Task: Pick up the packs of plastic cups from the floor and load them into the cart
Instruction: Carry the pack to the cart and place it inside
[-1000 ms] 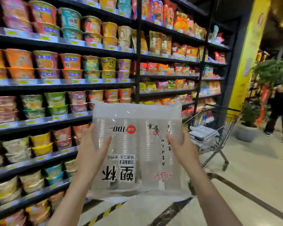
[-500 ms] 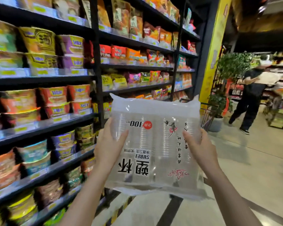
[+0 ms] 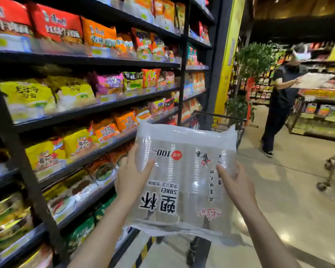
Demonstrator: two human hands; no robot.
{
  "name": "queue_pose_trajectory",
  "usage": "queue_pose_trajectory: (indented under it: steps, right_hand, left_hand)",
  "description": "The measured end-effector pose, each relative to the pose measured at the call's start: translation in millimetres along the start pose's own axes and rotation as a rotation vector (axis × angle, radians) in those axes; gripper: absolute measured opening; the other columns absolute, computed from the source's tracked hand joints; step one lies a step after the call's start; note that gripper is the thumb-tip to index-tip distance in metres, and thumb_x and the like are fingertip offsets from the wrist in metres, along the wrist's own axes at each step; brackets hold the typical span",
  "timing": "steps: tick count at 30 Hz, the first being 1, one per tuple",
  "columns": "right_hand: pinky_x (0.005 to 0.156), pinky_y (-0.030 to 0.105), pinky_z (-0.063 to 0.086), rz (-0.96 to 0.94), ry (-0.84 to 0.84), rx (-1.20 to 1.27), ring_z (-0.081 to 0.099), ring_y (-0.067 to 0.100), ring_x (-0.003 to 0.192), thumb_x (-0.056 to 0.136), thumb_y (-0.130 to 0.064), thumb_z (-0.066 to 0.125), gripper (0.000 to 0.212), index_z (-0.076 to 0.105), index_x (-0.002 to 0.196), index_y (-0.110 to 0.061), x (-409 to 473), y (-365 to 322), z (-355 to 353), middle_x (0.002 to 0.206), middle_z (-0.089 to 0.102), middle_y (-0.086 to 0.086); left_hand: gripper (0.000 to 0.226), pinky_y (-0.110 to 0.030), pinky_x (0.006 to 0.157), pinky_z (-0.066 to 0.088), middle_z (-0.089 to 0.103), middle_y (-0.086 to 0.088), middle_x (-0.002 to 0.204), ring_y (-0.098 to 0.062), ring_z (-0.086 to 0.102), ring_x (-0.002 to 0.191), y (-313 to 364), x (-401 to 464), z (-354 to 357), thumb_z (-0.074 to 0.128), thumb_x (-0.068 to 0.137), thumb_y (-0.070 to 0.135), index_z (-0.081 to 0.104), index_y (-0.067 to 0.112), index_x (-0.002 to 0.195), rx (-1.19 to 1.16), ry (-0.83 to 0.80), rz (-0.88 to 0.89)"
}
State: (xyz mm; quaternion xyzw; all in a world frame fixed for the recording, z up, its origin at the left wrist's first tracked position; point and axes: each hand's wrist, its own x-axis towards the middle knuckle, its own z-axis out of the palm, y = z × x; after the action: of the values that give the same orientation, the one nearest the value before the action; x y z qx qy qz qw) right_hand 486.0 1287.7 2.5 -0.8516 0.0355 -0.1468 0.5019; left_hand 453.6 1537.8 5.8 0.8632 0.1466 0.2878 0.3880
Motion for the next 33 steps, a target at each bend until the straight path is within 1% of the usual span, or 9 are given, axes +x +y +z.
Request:
queue_pose_trajectory:
  steps: [5, 7, 12, 15, 17, 22, 25, 28, 33]
  right_hand:
    - [0.093, 0.036, 0.040, 0.011, 0.044, -0.015, 0.052, 0.028, 0.121, 0.086, -0.049, 0.057, 0.062, 0.040, 0.137, -0.018, 122, 9, 27, 0.133, 0.055, 0.005]
    - [0.093, 0.038, 0.042, 0.030, 0.044, -0.029, 0.055, 0.028, 0.118, 0.085, -0.052, 0.056, 0.060, 0.042, 0.135, -0.022, 162, 19, 41, 0.131, 0.057, 0.003]
    - [0.094, 0.039, 0.043, 0.072, 0.061, -0.060, 0.054, 0.028, 0.118, 0.083, -0.055, 0.055, 0.061, 0.042, 0.134, -0.023, 253, 49, 83, 0.131, 0.056, 0.001]
    - [0.096, 0.039, 0.043, 0.116, 0.062, -0.066, 0.055, 0.027, 0.118, 0.082, -0.059, 0.054, 0.064, 0.043, 0.134, -0.023, 306, 66, 111, 0.131, 0.057, 0.001]
    - [0.098, 0.039, 0.043, 0.161, 0.064, -0.079, 0.054, 0.026, 0.120, 0.080, -0.062, 0.053, 0.070, 0.041, 0.136, -0.022, 342, 74, 128, 0.133, 0.056, 0.001]
    - [0.093, 0.037, 0.044, 0.251, 0.099, -0.103, 0.057, 0.027, 0.114, 0.071, -0.069, 0.051, 0.078, 0.045, 0.131, -0.019, 429, 85, 161, 0.126, 0.060, 0.004]
    - [0.097, 0.038, 0.044, 0.298, 0.139, -0.101, 0.056, 0.027, 0.116, 0.064, -0.076, 0.048, 0.089, 0.045, 0.131, -0.018, 476, 98, 174, 0.128, 0.059, 0.005]
    - [0.103, 0.039, 0.037, 0.349, 0.150, -0.076, 0.046, 0.029, 0.127, 0.080, -0.059, 0.058, 0.077, 0.038, 0.139, -0.013, 516, 117, 186, 0.139, 0.049, 0.010]
    - [0.106, 0.039, 0.032, 0.446, 0.142, -0.093, 0.038, 0.030, 0.132, 0.086, -0.046, 0.057, 0.073, 0.027, 0.142, -0.011, 566, 166, 205, 0.146, 0.036, 0.012]
  left_hand:
    - [0.068, -0.040, 0.104, 0.033, 0.047, -0.013, 0.137, -0.031, 0.042, 0.127, 8, 115, 87, 0.057, 0.084, 0.048, 0.029, 0.026, 0.142, -0.050, -0.087, 0.033]
    - [0.073, -0.041, 0.104, 0.034, 0.046, -0.015, 0.136, -0.032, 0.043, 0.126, 6, 151, 118, 0.051, 0.081, 0.055, 0.027, 0.028, 0.144, -0.041, -0.132, 0.019]
    - [0.073, -0.039, 0.110, 0.027, 0.037, -0.010, 0.147, -0.028, 0.034, 0.135, -15, 234, 195, 0.052, 0.085, 0.049, 0.023, 0.023, 0.146, -0.062, -0.244, 0.052]
    - [0.092, -0.041, 0.110, 0.031, 0.039, -0.009, 0.146, -0.027, 0.036, 0.134, -26, 285, 239, 0.041, 0.066, 0.067, 0.023, 0.027, 0.146, -0.069, -0.312, 0.056]
    - [0.098, -0.041, 0.109, 0.033, 0.042, -0.012, 0.144, -0.028, 0.039, 0.133, -34, 323, 271, 0.036, 0.059, 0.068, 0.023, 0.027, 0.146, -0.079, -0.355, 0.065]
    - [0.088, -0.037, 0.109, 0.029, 0.035, -0.011, 0.149, -0.026, 0.035, 0.136, -39, 410, 346, 0.044, 0.067, 0.054, 0.022, 0.022, 0.146, -0.073, -0.475, 0.041]
    - [0.078, -0.033, 0.109, 0.027, 0.032, -0.008, 0.151, -0.025, 0.033, 0.137, -38, 452, 389, 0.058, 0.082, 0.041, 0.021, 0.018, 0.146, -0.117, -0.505, 0.096]
    - [0.075, -0.038, 0.103, 0.033, 0.036, -0.006, 0.148, -0.028, 0.039, 0.132, -41, 480, 431, 0.062, 0.082, 0.038, 0.020, 0.024, 0.143, -0.153, -0.521, 0.079]
    - [0.058, -0.037, 0.094, 0.037, 0.048, -0.012, 0.136, -0.031, 0.046, 0.123, -56, 510, 508, 0.061, 0.085, 0.033, 0.032, 0.019, 0.134, -0.097, -0.603, 0.015]
